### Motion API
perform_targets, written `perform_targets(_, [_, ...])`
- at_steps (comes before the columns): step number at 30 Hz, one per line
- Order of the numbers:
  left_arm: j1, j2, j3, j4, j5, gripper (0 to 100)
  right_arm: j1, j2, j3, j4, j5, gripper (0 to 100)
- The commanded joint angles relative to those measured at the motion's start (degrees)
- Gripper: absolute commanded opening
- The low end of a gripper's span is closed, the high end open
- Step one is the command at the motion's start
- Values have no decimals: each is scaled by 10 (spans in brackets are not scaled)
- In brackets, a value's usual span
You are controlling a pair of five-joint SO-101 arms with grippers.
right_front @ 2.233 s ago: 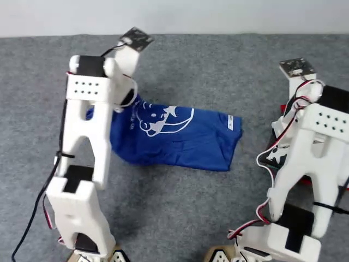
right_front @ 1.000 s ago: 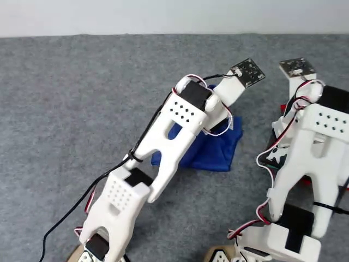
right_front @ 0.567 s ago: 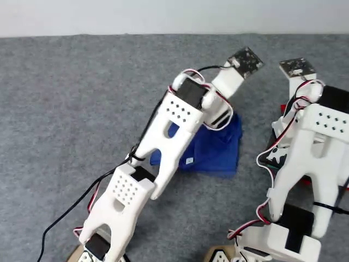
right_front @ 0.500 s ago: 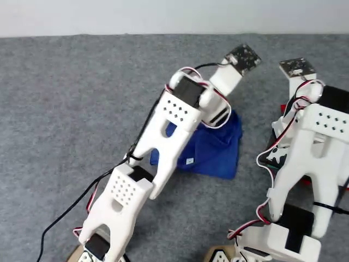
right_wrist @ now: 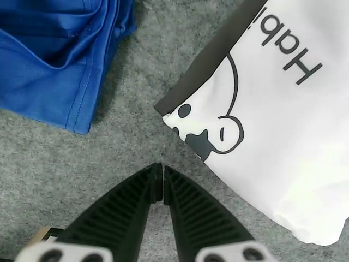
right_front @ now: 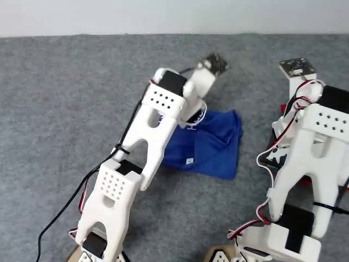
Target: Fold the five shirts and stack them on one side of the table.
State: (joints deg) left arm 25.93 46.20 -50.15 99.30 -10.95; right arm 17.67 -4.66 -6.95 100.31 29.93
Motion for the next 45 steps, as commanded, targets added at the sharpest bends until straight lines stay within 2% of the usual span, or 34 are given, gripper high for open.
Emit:
perform_targets(1, [34, -37, 62, -9, -28, 13, 7, -24, -26, 19, 5, 9])
perform_targets(6, [96, -38, 102, -14, -33, 13, 11, -25, -26, 16, 6, 9])
perform_targets(12, [188, -44, 80, 12, -29, 13, 60, -27, -29, 0, 6, 11])
perform_targets(16, [197, -44, 56, 12, -29, 13, 73, -26, -29, 1, 6, 11])
perform_targets(27, [84, -88, 13, 13, -29, 13, 63, -24, -29, 0, 6, 11])
perform_targets(30, [48, -139, 16, 13, -27, 13, 29, -23, -29, 0, 3, 11])
perform_targets(32, [11, -171, 16, 13, -2, 13, -6, -22, -27, -10, 1, 11])
perform_targets(37, [-77, -200, 50, -4, 9, 13, -77, -13, -26, -87, -36, 11])
perform_targets(45, [-94, -103, 58, -113, 11, 13, -163, 133, -29, -219, -113, 11])
